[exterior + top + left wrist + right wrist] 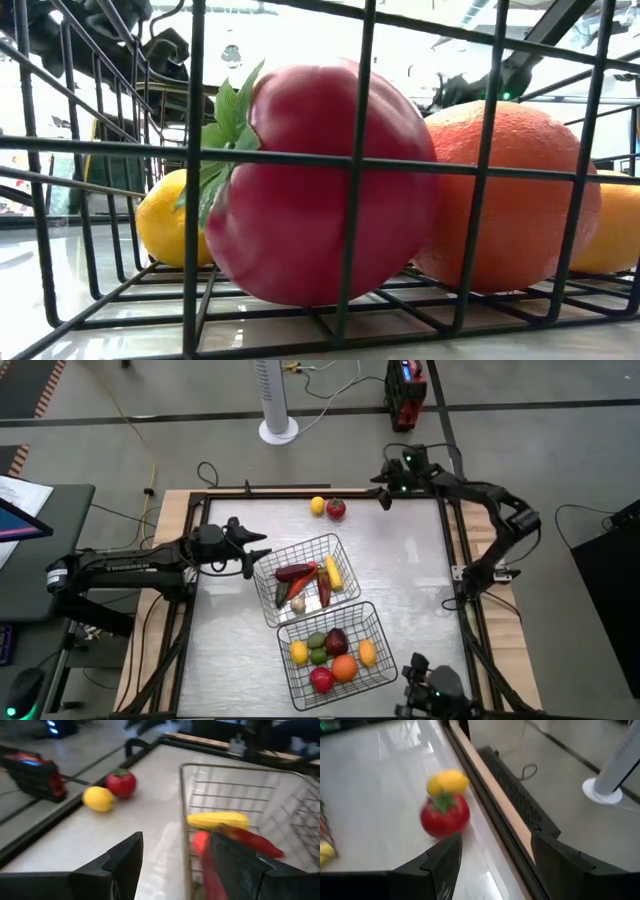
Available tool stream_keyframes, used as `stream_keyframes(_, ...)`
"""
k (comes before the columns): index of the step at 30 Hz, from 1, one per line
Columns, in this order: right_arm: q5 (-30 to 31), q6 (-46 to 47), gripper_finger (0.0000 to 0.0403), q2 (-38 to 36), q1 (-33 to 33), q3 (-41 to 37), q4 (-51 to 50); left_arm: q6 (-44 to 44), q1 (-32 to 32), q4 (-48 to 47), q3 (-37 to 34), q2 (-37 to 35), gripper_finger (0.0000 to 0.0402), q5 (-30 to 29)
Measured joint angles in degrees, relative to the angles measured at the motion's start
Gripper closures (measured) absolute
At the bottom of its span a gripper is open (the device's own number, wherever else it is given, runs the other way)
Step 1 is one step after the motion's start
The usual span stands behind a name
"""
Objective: Sort produce into baskets
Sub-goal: Put the tomato into the bottom wire basket
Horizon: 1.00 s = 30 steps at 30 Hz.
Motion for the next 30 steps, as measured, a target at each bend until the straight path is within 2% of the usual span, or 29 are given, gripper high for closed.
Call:
stream_keyframes(5, 0.1, -3.8, 0.0126, 6.1, -0.1, 0.0, 2.5, 0.2, 0.0, 0.2, 0.0, 0.0, 0.0185, -5.8)
stream_keyframes(10, 0.2, -5.1, 0.0081, 10.8, -0.1, 0.2, 3.9, -0.8, 0.0, -0.2, 0.0, 0.0, 0.0185, -6.3)
stream_keyframes(15, 0.3, -5.8, 0.0026, 10.6, -0.1, 0.4, 3.2, -0.8, 0.0, -0.3, 0.0, 0.0, 0.0185, -8.7)
stream_keyframes(19, 0.4, -8.3, 0.0011, 8.3, -0.1, 0.5, 2.7, 0.5, 2.8, 0.3, 1.5, 0.1, 0.0185, -12.0)
stream_keyframes(22, 0.6, -7.9, 0.0014, 5.9, -0.1, 0.5, 2.5, 0.3, 7.8, -0.1, 4.2, 1.5, 0.0185, -8.9)
stream_keyframes(24, 0.7, -6.5, 0.0019, 4.3, 0.0, 0.5, 2.6, -0.3, 11.8, -0.8, 6.6, 4.3, 0.0185, -4.3)
stream_keyframes(27, 0.7, -3.7, 0.0024, 2.7, 0.5, 0.5, 2.5, -1.0, 17.4, -3.7, 11.7, 11.3, 0.0185, 3.1)
stream_keyframes(30, 0.7, 0.1, 0.0026, 1.1, 1.4, 0.5, 2.3, -1.2, 22.0, -7.0, 18.3, 20.4, 0.0185, 7.5)
